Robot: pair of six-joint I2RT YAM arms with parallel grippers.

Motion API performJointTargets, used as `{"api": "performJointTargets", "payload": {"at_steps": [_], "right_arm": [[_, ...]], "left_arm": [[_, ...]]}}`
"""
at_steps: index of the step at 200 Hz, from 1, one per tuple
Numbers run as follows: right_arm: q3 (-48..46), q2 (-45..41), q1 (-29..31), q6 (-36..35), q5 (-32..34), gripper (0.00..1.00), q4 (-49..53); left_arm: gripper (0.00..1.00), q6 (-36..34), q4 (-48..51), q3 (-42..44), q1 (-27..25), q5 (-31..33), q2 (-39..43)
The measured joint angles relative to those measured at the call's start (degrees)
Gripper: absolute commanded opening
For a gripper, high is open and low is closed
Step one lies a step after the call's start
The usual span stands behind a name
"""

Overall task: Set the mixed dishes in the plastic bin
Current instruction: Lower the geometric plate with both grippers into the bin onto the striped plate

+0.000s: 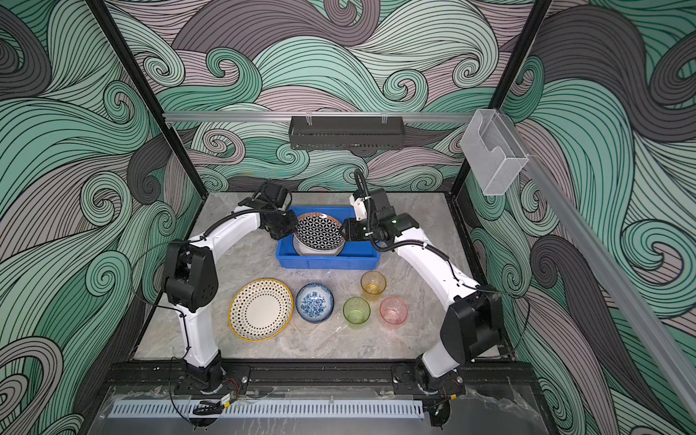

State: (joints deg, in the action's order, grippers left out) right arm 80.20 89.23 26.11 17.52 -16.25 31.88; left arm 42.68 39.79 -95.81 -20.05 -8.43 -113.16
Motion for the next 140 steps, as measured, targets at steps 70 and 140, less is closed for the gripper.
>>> {"api": "performJointTargets", "payload": {"at_steps": [70,140], "right_arm": [[-0.3,0.0,0.0,0.4,-0.3,0.47,0.0],[-0.3,0.1,0.0,0.6,-0.8,0.47,0.0]], "left_arm": [[0.00,0.4,-1.5,1.6,0.0,-0.2,-0.2],[0.00,0.6,-2.2,3.0,0.0,-0.4,-1.3]]}}
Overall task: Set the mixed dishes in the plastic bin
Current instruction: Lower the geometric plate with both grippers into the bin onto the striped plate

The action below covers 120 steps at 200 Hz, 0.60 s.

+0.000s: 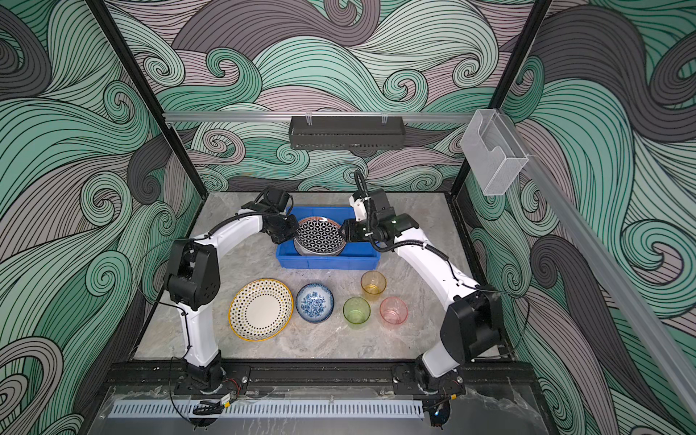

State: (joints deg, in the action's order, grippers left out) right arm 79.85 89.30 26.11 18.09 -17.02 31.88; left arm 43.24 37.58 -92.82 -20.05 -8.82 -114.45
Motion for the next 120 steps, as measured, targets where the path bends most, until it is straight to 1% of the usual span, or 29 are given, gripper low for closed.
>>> {"api": "performJointTargets", "payload": {"at_steps": [120], "right_arm": [[-0.1,0.9,0.0,0.5,-2.6,0.47,0.0]], "left_arm": [[0.00,0.3,-0.2,0.9,0.0,0.2,-1.6]]}}
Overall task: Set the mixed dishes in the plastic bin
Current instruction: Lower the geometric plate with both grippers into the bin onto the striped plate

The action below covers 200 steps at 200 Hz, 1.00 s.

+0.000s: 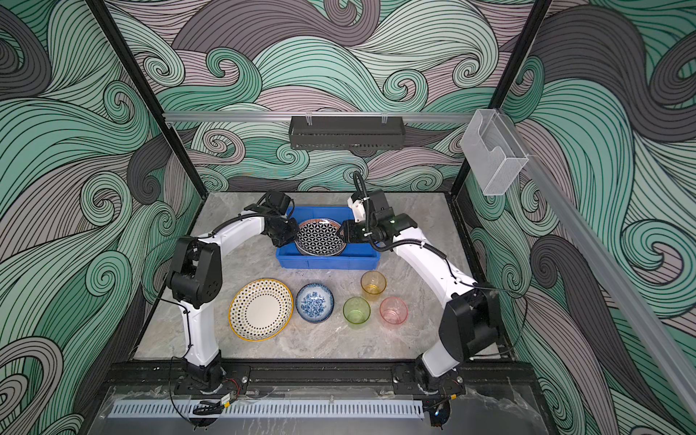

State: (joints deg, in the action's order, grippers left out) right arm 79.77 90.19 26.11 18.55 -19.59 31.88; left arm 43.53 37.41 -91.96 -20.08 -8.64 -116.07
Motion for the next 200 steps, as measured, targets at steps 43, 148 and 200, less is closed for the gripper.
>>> {"api": "performJointTargets", "payload": {"at_steps": [43,148,200], "right_arm": [[0.0,0.8,0.0,0.4,-1.0,0.47,0.0],[-0.4,0.9,0.0,1.2,-2.5,0.47,-0.1],[-1.3,0.9,0.0,1.4,-3.0,0.47,-1.0]], "left_arm": [[0.02,0.0,0.5,0.0,-0.4,0.5,-0.3],[0.06,-0.6,2.4,-1.9,-1.0,2.4,-2.6],[0.08,-0.6,5.2,-3.8,-1.3,4.8,-3.6]]}}
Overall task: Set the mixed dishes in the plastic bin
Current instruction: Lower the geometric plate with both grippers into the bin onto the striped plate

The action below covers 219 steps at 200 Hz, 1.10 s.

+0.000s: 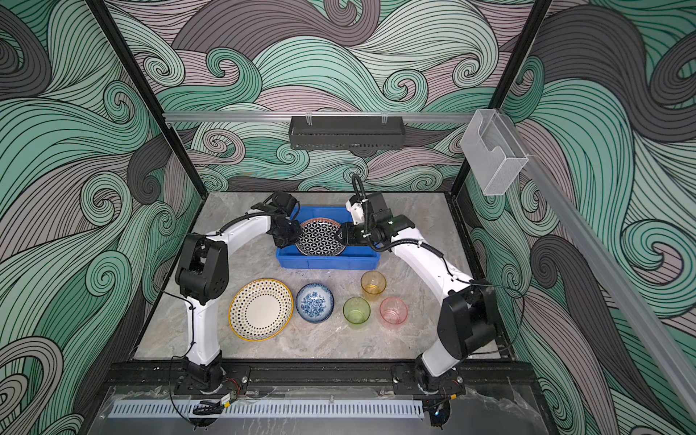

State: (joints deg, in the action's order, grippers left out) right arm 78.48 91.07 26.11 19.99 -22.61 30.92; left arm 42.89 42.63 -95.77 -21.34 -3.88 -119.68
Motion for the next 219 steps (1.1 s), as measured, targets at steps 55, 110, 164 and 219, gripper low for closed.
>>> {"api": "performJointTargets", "payload": {"at_steps": [55,110,164,219], "right_arm": [[-0.3,0.0,0.0,0.0,-0.4,0.47,-0.4],[-0.4,0.0,0.0,0.1,-0.5,0.47,-0.7],[-0.4,0.0,0.1,0.1,-1.0,0.47,-0.7],[-0.4,0.6,0.3,0.0,-1.6,0.47,-0.7]], "left_arm": [[0.10,0.2,1.2,0.0,-0.3,2.4,-0.2],[0.11,0.2,1.6,0.0,-0.5,3.5,-0.2],[0.12,0.2,1.9,0.0,-0.5,3.5,-0.2],[0.13,0.4,2.2,0.0,-0.5,3.4,-0.2]]}}
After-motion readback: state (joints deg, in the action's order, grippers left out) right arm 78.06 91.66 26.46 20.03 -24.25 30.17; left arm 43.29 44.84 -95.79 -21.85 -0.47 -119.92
